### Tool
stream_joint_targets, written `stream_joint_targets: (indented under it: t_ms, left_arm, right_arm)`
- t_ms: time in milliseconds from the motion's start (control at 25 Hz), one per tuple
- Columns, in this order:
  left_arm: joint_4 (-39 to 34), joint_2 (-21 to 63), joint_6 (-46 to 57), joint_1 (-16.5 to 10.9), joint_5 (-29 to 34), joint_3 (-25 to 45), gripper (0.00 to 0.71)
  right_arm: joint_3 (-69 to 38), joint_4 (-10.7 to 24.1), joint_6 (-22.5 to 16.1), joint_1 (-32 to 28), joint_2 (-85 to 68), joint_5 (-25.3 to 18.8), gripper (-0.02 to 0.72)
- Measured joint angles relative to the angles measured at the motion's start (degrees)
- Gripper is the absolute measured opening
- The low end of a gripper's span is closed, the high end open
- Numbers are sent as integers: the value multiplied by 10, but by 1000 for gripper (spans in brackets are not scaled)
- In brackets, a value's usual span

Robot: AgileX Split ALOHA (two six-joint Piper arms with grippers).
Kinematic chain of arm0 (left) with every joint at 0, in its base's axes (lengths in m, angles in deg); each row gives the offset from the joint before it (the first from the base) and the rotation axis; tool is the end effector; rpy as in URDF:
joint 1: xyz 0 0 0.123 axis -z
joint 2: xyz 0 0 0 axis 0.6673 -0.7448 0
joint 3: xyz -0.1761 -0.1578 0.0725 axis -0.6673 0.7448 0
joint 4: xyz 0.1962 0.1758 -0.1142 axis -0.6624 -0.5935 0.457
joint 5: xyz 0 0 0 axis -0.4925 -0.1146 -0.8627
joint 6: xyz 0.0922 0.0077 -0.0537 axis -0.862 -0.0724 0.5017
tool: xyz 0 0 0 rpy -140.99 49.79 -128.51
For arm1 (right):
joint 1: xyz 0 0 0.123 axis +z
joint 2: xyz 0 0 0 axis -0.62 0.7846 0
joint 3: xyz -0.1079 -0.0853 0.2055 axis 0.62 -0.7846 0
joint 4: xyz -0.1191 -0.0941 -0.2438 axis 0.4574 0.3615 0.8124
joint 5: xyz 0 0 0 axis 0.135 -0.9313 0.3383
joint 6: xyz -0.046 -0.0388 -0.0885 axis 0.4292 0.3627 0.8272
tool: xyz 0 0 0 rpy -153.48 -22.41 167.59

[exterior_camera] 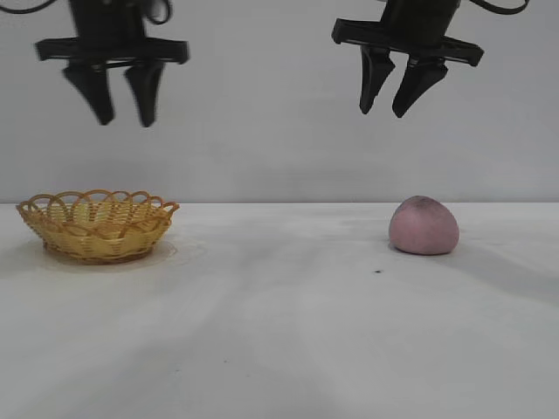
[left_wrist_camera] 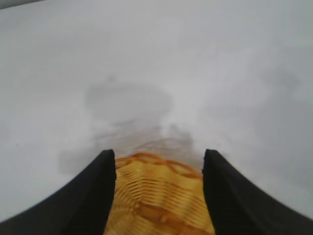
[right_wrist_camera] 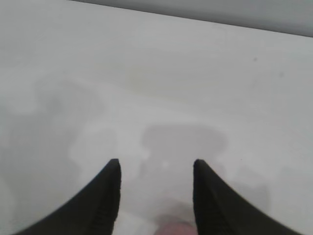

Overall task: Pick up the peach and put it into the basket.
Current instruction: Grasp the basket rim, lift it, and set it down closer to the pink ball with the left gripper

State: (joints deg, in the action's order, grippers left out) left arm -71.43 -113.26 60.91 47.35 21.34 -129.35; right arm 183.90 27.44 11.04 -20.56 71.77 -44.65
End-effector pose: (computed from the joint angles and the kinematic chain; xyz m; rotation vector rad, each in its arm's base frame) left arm 0.4872 -0.0536 0.1782 0.2098 2.6949 -0.1007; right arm 0.4679 0.1605 0.1807 -0.3194 2.5463 0.2749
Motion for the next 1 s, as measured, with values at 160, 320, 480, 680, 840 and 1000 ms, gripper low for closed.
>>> stream_joint_targets:
  t_ms: [160,320,480,680,840,1000]
  left_arm:
    - [35,-14,-35,-16,-2,5,354]
    - [41,-38,-44,-19,-2,8,354]
    - [41,-55,-45,-19,-3,10,354]
    - [41,-70,-45,-19,-4,10,354]
    - [41,-84,-45,-19,-4,11,354]
    - [53,-96,-47,-19,5,11,151]
  right_arm:
    - [0,-1,0,0,0,-1,274]
    - [0,-1,0,0,0,-3,274]
    - [0,-1,0,0,0,-3,274]
    - [0,-3,0,0,0,-3,274]
    - [0,-4,0,0,0,-3,274]
    - [0,-4,0,0,0,-3,274]
